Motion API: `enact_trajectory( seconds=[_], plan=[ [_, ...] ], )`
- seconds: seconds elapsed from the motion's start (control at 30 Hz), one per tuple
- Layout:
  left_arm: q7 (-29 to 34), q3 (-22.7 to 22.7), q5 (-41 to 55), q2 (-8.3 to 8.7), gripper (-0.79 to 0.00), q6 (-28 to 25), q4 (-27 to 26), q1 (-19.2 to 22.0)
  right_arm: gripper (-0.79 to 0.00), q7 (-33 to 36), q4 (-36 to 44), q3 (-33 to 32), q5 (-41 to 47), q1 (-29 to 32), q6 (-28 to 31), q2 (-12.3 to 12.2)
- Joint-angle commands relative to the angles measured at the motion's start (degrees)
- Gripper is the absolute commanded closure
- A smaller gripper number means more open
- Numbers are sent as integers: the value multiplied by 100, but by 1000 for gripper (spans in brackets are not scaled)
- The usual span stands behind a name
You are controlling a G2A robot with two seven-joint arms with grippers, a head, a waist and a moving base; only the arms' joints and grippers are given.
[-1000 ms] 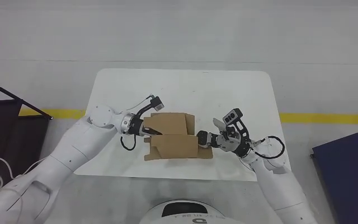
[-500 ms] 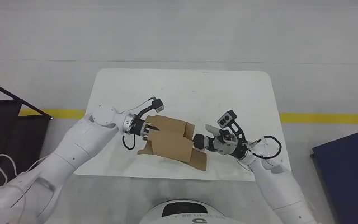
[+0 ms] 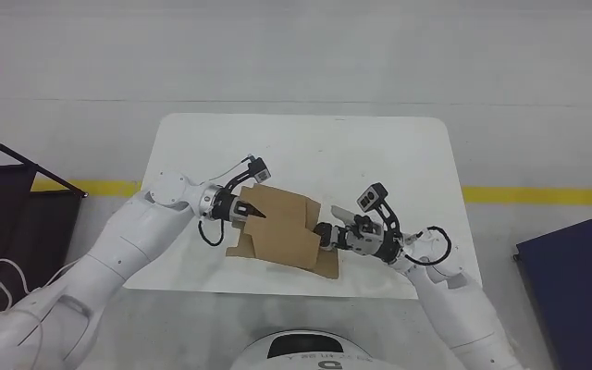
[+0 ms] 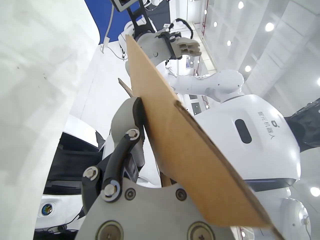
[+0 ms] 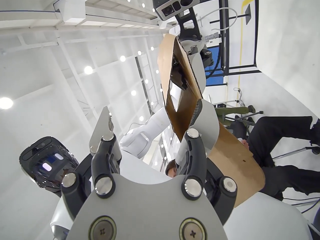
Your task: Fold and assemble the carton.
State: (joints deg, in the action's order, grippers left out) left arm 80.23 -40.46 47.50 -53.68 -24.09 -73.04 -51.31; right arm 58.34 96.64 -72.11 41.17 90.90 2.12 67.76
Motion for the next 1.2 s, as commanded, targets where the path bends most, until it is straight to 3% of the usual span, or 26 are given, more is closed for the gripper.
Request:
enact_trajectory(
  seconds=[0.0,0.27,0.43,0.47,0.5,0.7,1.17],
  plan=[
    [17,-8,-37,-17,0,17,38,-5,-576,29,16,28,19,2,6,-2],
    [108,-84,99,-107,0,109,261,-50,-557,159,70,68,119,46,136,-17],
    [197,-149,246,-172,0,198,432,-96,-471,-5,132,90,312,128,629,8],
    [225,-166,300,-188,0,227,471,-110,-379,-86,147,122,230,147,745,13],
    [259,-190,406,-206,0,261,515,-132,-360,-178,162,154,116,162,852,18],
    [470,-337,504,-296,0,472,719,-169,-363,-543,278,345,-516,247,1052,21],
    [590,-297,-343,-450,0,592,825,-19,-351,-826,361,474,-791,324,1244,8]
  ],
)
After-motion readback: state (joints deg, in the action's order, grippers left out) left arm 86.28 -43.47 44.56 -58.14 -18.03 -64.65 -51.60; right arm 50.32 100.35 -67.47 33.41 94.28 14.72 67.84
